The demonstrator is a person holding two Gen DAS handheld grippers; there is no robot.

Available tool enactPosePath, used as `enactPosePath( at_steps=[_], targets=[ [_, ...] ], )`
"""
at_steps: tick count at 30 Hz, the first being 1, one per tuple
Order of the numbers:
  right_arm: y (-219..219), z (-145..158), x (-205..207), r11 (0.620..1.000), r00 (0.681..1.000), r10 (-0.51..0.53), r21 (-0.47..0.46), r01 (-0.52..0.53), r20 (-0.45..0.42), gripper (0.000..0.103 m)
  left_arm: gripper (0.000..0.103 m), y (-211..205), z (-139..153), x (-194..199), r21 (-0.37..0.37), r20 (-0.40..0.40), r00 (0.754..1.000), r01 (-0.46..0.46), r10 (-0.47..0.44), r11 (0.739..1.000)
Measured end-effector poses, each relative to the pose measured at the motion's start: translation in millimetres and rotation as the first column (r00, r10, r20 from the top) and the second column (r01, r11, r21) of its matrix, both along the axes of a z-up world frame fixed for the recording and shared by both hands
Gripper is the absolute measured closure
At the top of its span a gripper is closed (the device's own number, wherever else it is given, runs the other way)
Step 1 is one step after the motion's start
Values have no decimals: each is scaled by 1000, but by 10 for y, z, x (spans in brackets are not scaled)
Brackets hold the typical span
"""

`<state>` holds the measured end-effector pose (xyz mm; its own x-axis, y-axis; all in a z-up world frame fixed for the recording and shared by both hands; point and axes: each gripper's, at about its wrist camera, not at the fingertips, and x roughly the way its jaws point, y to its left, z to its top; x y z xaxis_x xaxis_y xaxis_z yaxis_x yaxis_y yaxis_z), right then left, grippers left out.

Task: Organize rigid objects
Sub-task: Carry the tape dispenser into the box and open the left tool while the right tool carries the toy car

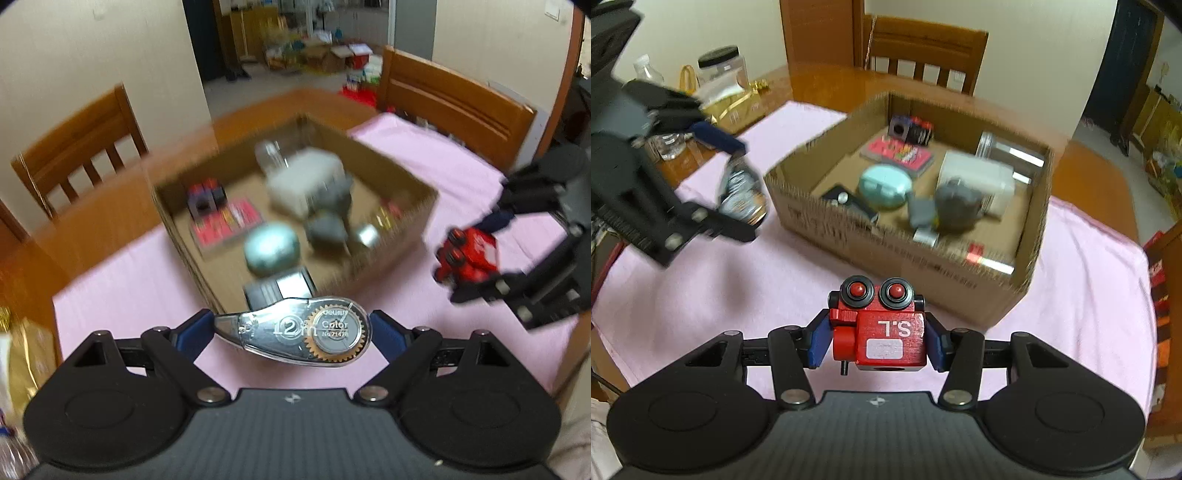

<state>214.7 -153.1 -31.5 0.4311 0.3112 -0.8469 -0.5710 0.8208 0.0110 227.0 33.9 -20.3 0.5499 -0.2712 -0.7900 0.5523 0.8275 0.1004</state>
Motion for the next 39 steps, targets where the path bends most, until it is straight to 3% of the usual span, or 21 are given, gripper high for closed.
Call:
enactPosePath(
  at_steps=[3, 9, 19, 31, 39],
  targets=[
    [-12, 90, 52, 1000, 1000, -3, 9, 3, 23, 47, 13, -70, -23, 201, 17, 59, 998, 2, -3, 1000],
    [-11, 203, 134, 1000, 998, -13, 21, 12, 54, 47, 13, -178, -252, 557, 68, 61, 998, -18, 14, 998],
    [-23, 215, 210, 999, 998, -33, 32, 31, 60, 47, 13, -211, -483, 714, 118, 106, 993, -59, 47, 991],
    [34, 269, 260, 999, 997, -37, 40, 34, 71, 47, 8, -80, -373, 755, 27, 99, 983, -158, 154, 987],
    [92, 294, 366, 998, 996, -43, 41, 40, 73, 47, 7, 88, -141, 471, -73, 81, 964, -246, 252, 966]
  ],
)
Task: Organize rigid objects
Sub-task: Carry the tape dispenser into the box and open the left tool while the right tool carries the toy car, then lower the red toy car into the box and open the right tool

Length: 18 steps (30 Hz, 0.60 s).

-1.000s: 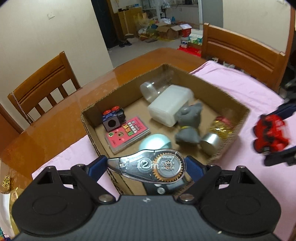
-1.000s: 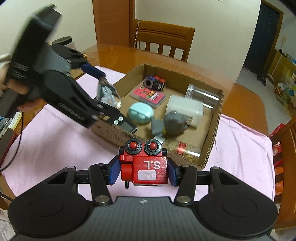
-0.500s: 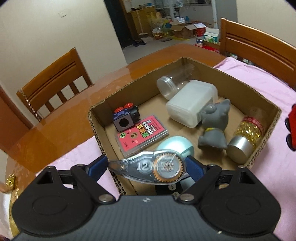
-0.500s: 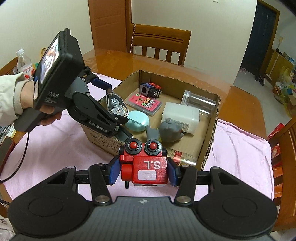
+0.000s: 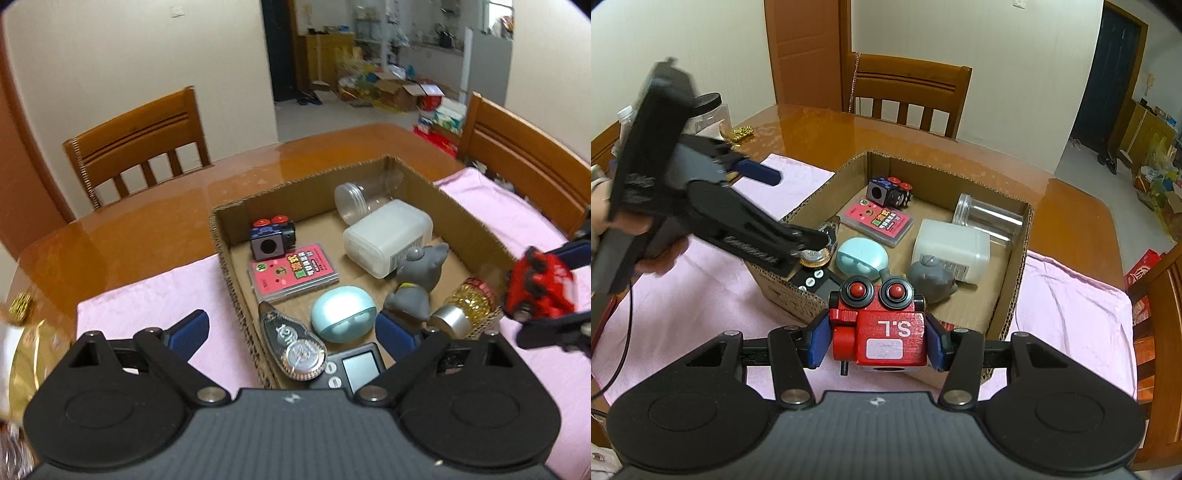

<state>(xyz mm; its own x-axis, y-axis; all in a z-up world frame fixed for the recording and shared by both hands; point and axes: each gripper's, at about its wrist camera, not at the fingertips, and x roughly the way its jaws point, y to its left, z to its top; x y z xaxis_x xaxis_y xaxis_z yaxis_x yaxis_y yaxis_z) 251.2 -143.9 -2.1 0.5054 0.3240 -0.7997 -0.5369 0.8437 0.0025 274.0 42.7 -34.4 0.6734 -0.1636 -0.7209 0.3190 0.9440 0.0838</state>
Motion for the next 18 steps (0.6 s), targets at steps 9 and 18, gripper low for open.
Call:
enactPosePath(
  at_steps=[9, 18],
  targets=[
    [147, 32, 185, 1000, 1000, 8, -2, -8, 10, 47, 1, 261, 172, -446, -42, 25, 984, -172, 174, 984],
    [400, -91, 695, 1000, 1000, -12, 6, 12, -22, 47, 1, 491, 275, -708, -34, 43, 960, -276, 277, 961]
  ],
)
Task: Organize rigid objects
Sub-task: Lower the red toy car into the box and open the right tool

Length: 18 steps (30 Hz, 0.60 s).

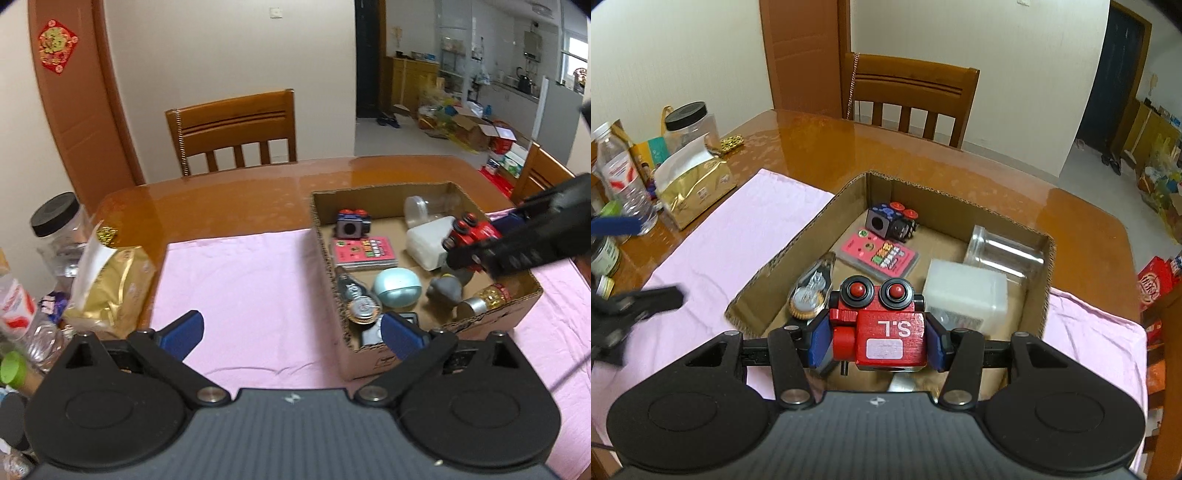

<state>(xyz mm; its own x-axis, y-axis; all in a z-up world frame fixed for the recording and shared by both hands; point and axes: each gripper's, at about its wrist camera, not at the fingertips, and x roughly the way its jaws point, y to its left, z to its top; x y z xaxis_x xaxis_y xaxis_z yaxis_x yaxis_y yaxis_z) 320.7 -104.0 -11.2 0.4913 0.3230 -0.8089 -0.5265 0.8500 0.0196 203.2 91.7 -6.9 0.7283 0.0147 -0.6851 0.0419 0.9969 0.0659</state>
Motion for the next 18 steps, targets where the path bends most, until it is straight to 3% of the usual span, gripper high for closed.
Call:
enactPosePath(
  at_steps=[15, 16, 17, 18],
  targets=[
    [600, -329, 767, 998, 997, -17, -54, 12, -79, 46, 1, 242, 11, -156, -33, 4, 999, -49, 49, 998],
    [631, -339, 782, 998, 998, -11, -56, 7, -68, 43, 1, 252, 11, -166, -36, 4, 999, -50, 51, 998],
    [653, -336, 792, 998, 999, -12, -60, 9, -50, 30, 1, 273, 4, -173, -38, 4, 999, -51, 51, 998],
    [663, -325, 797, 998, 999, -18, -63, 16, -33, 8, 1, 282, 4, -177, -38, 4, 999, -51, 52, 998]
  ],
)
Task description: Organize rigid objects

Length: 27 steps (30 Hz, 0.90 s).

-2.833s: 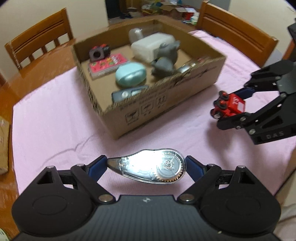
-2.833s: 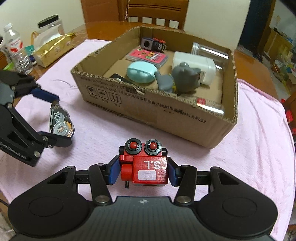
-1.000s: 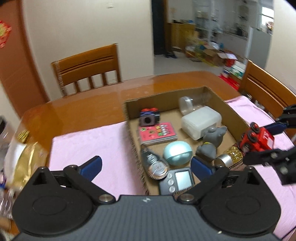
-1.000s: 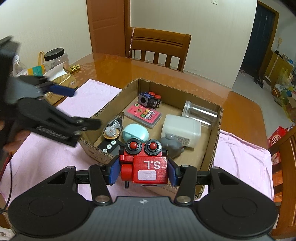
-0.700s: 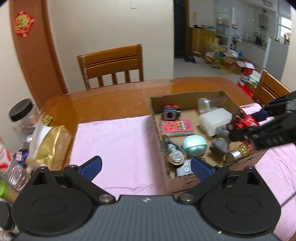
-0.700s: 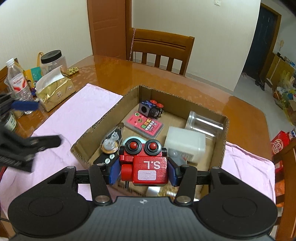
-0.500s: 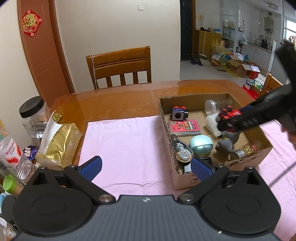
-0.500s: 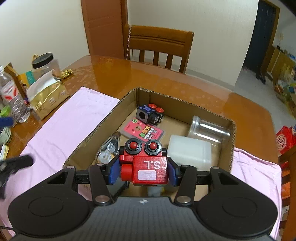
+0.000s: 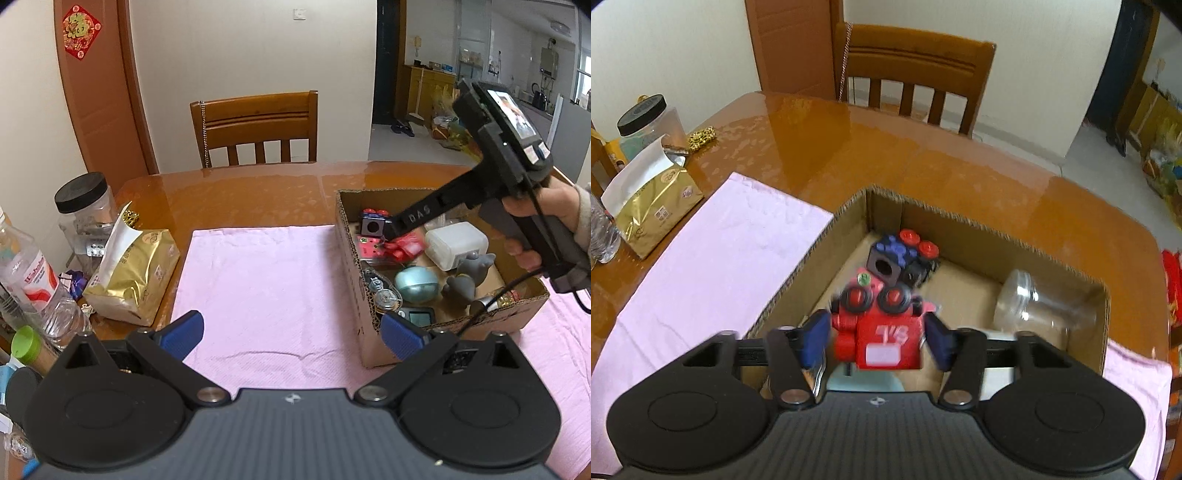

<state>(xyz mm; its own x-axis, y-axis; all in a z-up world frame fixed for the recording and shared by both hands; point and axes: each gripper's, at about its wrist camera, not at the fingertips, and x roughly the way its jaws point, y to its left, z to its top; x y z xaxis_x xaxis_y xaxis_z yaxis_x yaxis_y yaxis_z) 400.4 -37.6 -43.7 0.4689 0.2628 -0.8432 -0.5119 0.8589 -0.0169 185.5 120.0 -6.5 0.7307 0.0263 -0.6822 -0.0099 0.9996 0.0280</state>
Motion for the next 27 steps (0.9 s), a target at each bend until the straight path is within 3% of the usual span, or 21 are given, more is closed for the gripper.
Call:
enactPosePath(
  at_steps=[1, 4, 15, 21, 27],
  targets=[
    [4, 18, -3, 1000, 1000, -6, 7, 6, 20, 0, 1, 10, 1, -4, 1, 1, 1000, -1, 1, 1000],
    [-8, 63, 7, 999, 1000, -9, 41, 8, 19, 0, 1, 39, 11, -10, 1, 3, 1000, -10, 10, 1000],
    [-195, 222, -248, 995, 995, -99, -9, 99, 10, 0, 1, 6, 51, 43, -5, -9, 1000, -14, 14, 1000],
    [-411, 269, -631, 985, 985, -171, -37, 170, -33, 0, 1, -150, 69, 59, 6, -22, 1000, 6, -5, 1000],
    [-666, 179, -1123, 957, 953, -291, -30, 290, -80, 0, 1, -343, 42, 54, 14, -68, 998, 19, -18, 1000]
  ],
)
